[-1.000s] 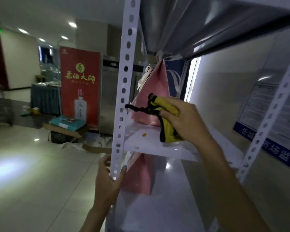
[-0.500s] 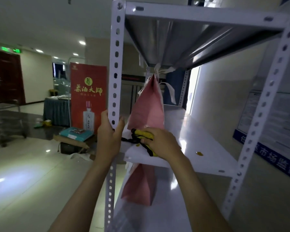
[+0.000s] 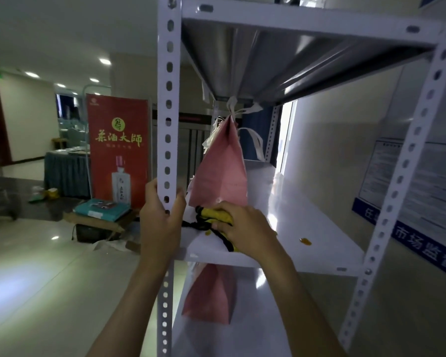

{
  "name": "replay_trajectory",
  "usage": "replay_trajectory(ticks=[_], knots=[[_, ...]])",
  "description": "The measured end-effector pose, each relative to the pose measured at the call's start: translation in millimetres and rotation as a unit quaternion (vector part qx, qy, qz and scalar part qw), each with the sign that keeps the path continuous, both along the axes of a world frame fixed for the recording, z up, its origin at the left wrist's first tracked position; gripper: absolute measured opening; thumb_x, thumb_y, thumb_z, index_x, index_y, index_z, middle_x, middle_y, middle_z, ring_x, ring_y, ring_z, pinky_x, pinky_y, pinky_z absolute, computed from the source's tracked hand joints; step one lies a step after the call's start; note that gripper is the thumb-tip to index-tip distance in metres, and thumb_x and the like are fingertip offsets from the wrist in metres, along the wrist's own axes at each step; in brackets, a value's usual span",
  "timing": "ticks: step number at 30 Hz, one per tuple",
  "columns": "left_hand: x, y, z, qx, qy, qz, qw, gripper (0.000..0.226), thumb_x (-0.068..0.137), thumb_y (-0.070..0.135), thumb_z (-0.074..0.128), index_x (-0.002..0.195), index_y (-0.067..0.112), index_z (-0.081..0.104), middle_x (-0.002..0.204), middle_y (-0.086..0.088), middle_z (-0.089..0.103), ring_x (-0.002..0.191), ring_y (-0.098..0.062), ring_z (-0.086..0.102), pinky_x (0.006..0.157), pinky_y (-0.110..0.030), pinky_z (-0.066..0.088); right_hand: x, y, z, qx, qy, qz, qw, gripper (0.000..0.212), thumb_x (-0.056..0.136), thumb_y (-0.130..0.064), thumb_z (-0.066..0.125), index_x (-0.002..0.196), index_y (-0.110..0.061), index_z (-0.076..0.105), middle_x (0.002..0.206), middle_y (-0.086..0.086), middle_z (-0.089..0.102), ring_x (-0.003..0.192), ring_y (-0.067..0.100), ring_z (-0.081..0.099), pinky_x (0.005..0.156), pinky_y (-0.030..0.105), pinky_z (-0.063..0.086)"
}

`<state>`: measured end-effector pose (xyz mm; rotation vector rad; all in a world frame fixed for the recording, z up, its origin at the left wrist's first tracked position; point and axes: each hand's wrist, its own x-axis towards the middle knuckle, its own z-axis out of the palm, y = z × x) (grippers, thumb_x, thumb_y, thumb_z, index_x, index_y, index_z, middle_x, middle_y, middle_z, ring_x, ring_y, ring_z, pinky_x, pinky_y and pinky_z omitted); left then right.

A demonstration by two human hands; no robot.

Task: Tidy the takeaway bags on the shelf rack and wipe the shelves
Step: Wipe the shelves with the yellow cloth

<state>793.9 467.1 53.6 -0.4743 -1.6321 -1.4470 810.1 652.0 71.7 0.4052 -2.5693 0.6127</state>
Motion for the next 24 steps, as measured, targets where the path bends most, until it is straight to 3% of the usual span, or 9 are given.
replay_trajectory(ticks=[3, 6, 10, 13, 16, 21, 24], knots=[[-1.2, 3.8, -0.6, 0.009, 0.01, 0.01, 1.0, 0.016, 0.103, 0.013, 0.057, 0.117, 0.017, 0.051, 0.087, 0.013, 0.061, 0.073, 0.005, 0.059, 0.063, -0.014, 0.048, -6.3, 4.4, -1.5, -0.012, -0.002, 0.036, 0.999, 0.037, 0.091, -0.039, 0.07, 0.128, -0.046, 0.065, 0.115, -0.015, 0.075, 0.104, 0.012, 0.069, 0.092, 0.035, 0.056], [-1.6, 3.8, -0.9, 0.009, 0.022, 0.026, 0.999, 0.012, 0.104, 0.019, 0.057, 0.115, 0.021, 0.051, 0.09, 0.01, 0.063, 0.075, 0.002, 0.06, 0.067, -0.024, 0.052, -8.8, 7.5, -2.1, -0.013, -0.025, 0.096, 0.995, 0.039, 0.088, -0.039, 0.074, 0.126, -0.045, 0.066, 0.114, -0.016, 0.075, 0.101, 0.007, 0.07, 0.093, 0.035, 0.057], [-2.4, 3.4, -2.2, 0.009, 0.018, 0.042, 0.999, 0.013, 0.104, 0.022, 0.057, 0.115, 0.024, 0.051, 0.092, 0.011, 0.064, 0.078, 0.001, 0.061, 0.07, -0.033, 0.054, -18.5, -1.9, 4.0, -0.005, -0.044, 0.088, 0.995, 0.034, 0.09, -0.035, 0.072, 0.124, -0.04, 0.069, 0.109, -0.006, 0.076, 0.098, 0.016, 0.07, 0.09, 0.041, 0.057], [-0.3, 2.7, -1.5, 0.006, 0.024, 0.046, 0.999, 0.013, 0.104, 0.024, 0.057, 0.115, 0.021, 0.051, 0.091, 0.012, 0.063, 0.077, 0.001, 0.061, 0.067, -0.027, 0.053, -12.5, -6.0, 3.6, 0.024, -0.031, 0.088, 0.995, 0.034, 0.09, -0.037, 0.071, 0.123, -0.041, 0.069, 0.11, -0.006, 0.076, 0.099, 0.017, 0.069, 0.09, 0.041, 0.057], [2.7, 4.3, 0.9, 0.006, 0.023, 0.033, 0.999, 0.015, 0.104, 0.024, 0.057, 0.117, 0.018, 0.051, 0.092, 0.013, 0.063, 0.078, 0.004, 0.061, 0.068, -0.017, 0.051, 2.9, -1.3, 0.9, 0.008, -0.033, 0.1, 0.994, 0.038, 0.088, -0.037, 0.075, 0.126, -0.041, 0.068, 0.125, -0.013, 0.071, 0.11, 0.015, 0.068, 0.097, 0.038, 0.054], [2.1, 2.3, 0.8, 0.01, 0.016, 0.015, 1.0, 0.021, 0.103, 0.024, 0.057, 0.122, 0.017, 0.051, 0.096, 0.024, 0.065, 0.087, 0.006, 0.064, 0.074, -0.015, 0.054, 0.1, -19.1, 6.3, 0.023, -0.023, 0.036, 0.999, 0.03, 0.092, -0.036, 0.07, 0.122, -0.039, 0.069, 0.106, -0.001, 0.074, 0.095, 0.023, 0.068, 0.086, 0.042, 0.057], [2.2, 2.1, 0.8, 0.001, 0.019, 0.008, 1.0, 0.02, 0.103, 0.026, 0.056, 0.121, 0.022, 0.048, 0.096, 0.033, 0.063, 0.087, 0.007, 0.063, 0.073, -0.015, 0.054, 21.8, -12.7, 4.0, 0.033, -0.012, 0.086, 0.996, 0.033, 0.09, -0.036, 0.074, 0.122, -0.041, 0.07, 0.11, -0.009, 0.075, 0.096, 0.011, 0.067, 0.087, 0.03, 0.056]])
